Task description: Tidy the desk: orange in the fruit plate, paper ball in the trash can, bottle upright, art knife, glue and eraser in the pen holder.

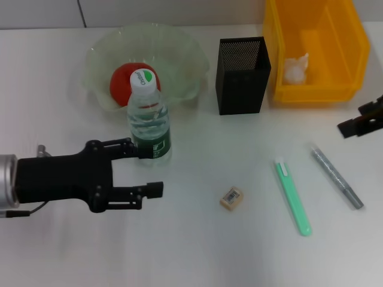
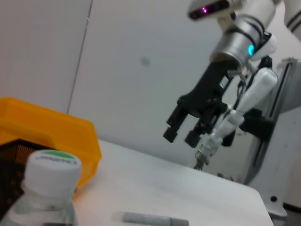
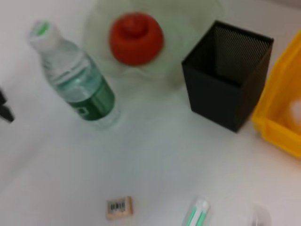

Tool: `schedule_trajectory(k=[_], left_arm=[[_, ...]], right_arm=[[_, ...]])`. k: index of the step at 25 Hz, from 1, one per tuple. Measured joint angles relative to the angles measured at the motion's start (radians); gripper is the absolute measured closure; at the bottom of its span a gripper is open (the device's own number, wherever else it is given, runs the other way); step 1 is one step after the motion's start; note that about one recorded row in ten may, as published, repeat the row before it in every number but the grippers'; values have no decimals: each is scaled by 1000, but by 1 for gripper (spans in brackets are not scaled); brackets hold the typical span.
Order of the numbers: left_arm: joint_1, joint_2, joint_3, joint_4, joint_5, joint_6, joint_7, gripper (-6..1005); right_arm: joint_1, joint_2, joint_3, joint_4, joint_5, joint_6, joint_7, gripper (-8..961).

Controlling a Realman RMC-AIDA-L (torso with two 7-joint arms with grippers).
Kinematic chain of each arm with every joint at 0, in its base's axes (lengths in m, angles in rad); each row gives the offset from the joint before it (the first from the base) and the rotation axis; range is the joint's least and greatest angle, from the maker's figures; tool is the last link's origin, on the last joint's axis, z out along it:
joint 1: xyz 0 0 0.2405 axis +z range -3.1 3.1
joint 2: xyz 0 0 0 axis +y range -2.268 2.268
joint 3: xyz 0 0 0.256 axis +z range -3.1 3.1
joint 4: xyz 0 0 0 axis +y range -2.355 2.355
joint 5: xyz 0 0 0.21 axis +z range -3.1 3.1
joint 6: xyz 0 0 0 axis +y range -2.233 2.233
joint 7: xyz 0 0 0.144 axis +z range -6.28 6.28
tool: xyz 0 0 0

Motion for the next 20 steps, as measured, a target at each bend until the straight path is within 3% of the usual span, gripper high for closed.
schedule_trajectory(k=[1, 3, 4, 13, 20], left_arm=[[-5, -3, 0, 0, 14, -2, -4, 205], [-16, -7, 0, 1, 35, -8, -14, 205], [-26, -9, 0, 2, 52, -14, -23, 206], [-33, -7, -1, 15, 81, -16, -25, 206], [-34, -7, 5, 15, 84, -17, -24, 206]], right_arm=[[37, 26, -43, 3, -79, 0, 61, 301], [52, 38, -62, 8, -115, 1, 82, 300], [78, 53, -137, 32, -189, 21, 138, 300], [76, 57, -431, 124, -235, 216, 349, 300], [88, 58, -533, 233, -231, 317, 396, 314]])
